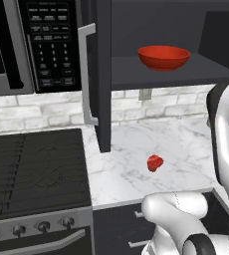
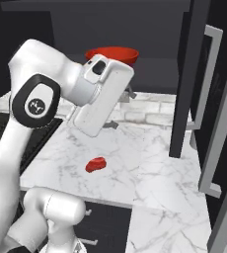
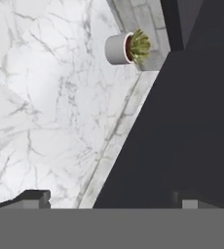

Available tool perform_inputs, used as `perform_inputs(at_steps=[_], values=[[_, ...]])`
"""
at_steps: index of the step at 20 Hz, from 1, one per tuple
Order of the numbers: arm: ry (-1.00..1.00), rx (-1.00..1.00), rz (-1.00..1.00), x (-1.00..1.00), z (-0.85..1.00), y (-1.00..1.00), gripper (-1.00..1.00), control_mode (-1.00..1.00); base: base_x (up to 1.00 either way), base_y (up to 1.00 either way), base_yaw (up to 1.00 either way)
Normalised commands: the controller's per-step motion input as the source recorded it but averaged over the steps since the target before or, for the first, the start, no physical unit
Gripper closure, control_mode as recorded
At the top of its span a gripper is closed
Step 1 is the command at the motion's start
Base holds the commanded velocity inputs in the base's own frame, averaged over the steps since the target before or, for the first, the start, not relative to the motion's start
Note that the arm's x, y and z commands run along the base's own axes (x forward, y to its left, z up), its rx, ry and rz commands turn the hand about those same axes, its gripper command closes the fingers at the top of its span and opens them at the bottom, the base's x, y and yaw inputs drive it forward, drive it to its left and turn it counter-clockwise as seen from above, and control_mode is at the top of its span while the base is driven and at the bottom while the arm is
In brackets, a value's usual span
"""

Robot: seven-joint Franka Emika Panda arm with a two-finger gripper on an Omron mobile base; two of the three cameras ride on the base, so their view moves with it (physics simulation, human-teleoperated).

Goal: Retrieve the bowl from the cabinet, then place the raw meat into the bowl to avoid contamination.

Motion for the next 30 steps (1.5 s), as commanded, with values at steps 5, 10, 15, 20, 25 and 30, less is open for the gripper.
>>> perform_inputs(at_steps=[5, 10, 15, 20, 25, 30], values=[[-0.05, -0.02, -0.05, 0.09, 0.0, 0.58, -1.0, -1.0, 0.0, 0.0, 0.0], [0.0, -0.01, -0.02, 0.32, 0.0, 0.65, -1.0, -1.0, 0.0, 0.0, 0.0], [-0.04, -0.07, 0.0, 0.46, 0.15, 0.6, -1.0, -1.0, 0.0, 0.0, 0.0], [-0.03, -0.04, 0.0, 0.62, 0.11, 0.49, -1.0, -1.0, 0.0, 0.0, 0.0], [-0.01, 0.0, 0.01, 0.56, 0.02, 0.45, -1.0, -1.0, 0.0, 0.0, 0.0], [-0.04, 0.0, 0.04, 0.38, 0.17, 0.36, -1.0, -1.0, 0.0, 0.0, 0.0]])
